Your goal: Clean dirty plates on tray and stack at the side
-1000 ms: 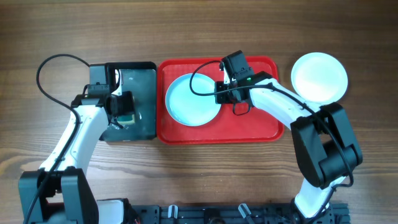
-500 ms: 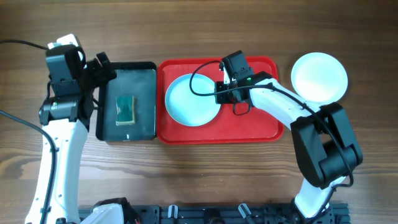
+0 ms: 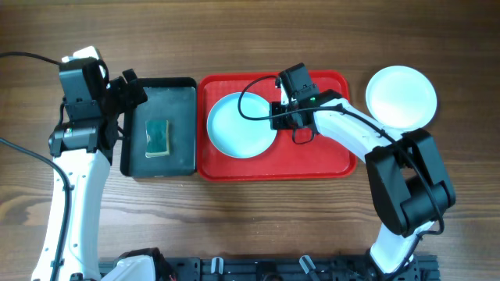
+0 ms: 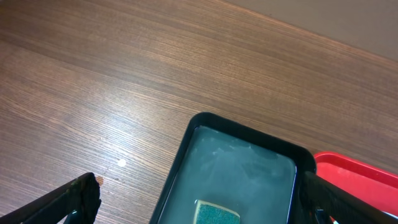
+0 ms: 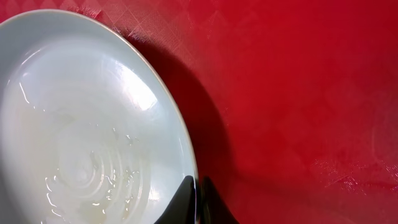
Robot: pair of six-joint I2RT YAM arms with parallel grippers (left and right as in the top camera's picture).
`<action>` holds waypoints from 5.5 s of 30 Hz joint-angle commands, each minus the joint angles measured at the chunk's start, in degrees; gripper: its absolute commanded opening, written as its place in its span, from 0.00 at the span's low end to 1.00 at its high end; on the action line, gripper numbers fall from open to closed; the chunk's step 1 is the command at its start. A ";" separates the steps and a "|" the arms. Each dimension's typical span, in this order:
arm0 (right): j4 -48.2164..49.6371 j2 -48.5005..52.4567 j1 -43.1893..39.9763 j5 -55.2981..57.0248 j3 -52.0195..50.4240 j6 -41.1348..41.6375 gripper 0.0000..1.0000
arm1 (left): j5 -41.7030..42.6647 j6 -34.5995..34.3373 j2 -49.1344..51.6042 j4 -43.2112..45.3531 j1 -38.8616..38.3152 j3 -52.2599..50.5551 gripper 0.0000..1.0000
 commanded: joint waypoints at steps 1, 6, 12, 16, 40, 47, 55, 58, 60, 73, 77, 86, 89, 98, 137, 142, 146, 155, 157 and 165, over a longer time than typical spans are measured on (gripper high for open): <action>0.28 0.61 0.28 -0.98 0.66 -0.79 0.06 | -0.90 -0.70 0.11 0.02 0.07 0.37 1.00; 0.31 0.61 0.28 -0.98 0.66 -0.81 0.06 | -0.90 -0.70 0.11 0.02 0.07 0.37 1.00; 0.28 0.61 0.28 0.76 0.66 -0.81 0.25 | -0.90 -0.70 0.11 0.00 0.07 0.37 1.00; 0.28 0.63 0.28 1.88 0.66 -0.81 0.31 | -0.90 -0.68 0.11 0.00 0.07 0.37 1.00; 1.70 -0.55 0.28 1.42 3.45 -0.50 0.04 | -0.90 -0.70 0.11 0.02 0.07 0.37 1.00; 2.60 -2.84 2.10 2.60 8.57 5.46 0.04 | -0.90 -0.70 0.11 0.02 0.07 0.37 1.00; 17.00 -2.82 15.34 18.62 8.55 6.80 0.04 | -0.90 -0.70 0.11 0.02 0.07 0.37 1.00; 21.44 -2.82 18.27 23.15 8.55 5.62 0.04 | -0.90 -0.70 0.11 0.02 0.07 0.37 1.00; 24.13 -2.82 18.29 23.12 8.55 3.98 0.04 | -0.90 -0.70 0.11 0.02 0.07 0.37 1.00; 36.17 -2.67 19.47 28.68 8.55 -16.39 0.04 | -0.90 -0.70 0.11 0.02 0.07 0.37 1.00; 40.11 -1.53 21.40 29.49 8.55 -24.87 0.04 | -0.90 -0.70 0.11 0.02 0.07 0.37 1.00; 52.46 -0.20 26.95 38.64 8.55 -54.01 0.04 | -0.90 -0.70 0.11 0.02 0.07 0.37 1.00; 57.18 -0.20 27.91 40.15 8.55 -61.16 0.04 | -0.90 -0.70 0.11 0.02 0.07 0.37 1.00; 58.12 -0.20 28.46 40.11 8.55 -56.65 0.05 | -0.90 -0.68 0.11 0.02 0.07 0.37 1.00; -14.49 -8.81 -52.17 9.44 5.62 7.76 0.05 | -0.90 -0.70 0.11 0.02 0.07 0.37 1.00; -11.74 -8.81 -51.80 8.00 2.54 5.64 0.43 | -0.90 -0.68 0.11 0.00 0.07 0.37 1.00; -11.65 -8.81 -49.35 0.83 2.54 -0.98 0.60 | -0.90 -0.70 0.11 0.02 0.07 0.37 1.00; -11.67 -8.70 -34.38 4.35 2.51 -14.32 0.62 | -0.90 -0.70 0.11 0.00 0.07 0.37 1.00; -11.39 -8.70 -32.46 9.09 2.51 -14.32 0.62 | -0.90 -0.70 0.11 0.00 0.07 0.37 1.00; -6.80 -3.48 -31.52 8.87 2.51 -14.47 0.59 | -0.90 -0.70 0.11 0.00 0.07 0.37 1.00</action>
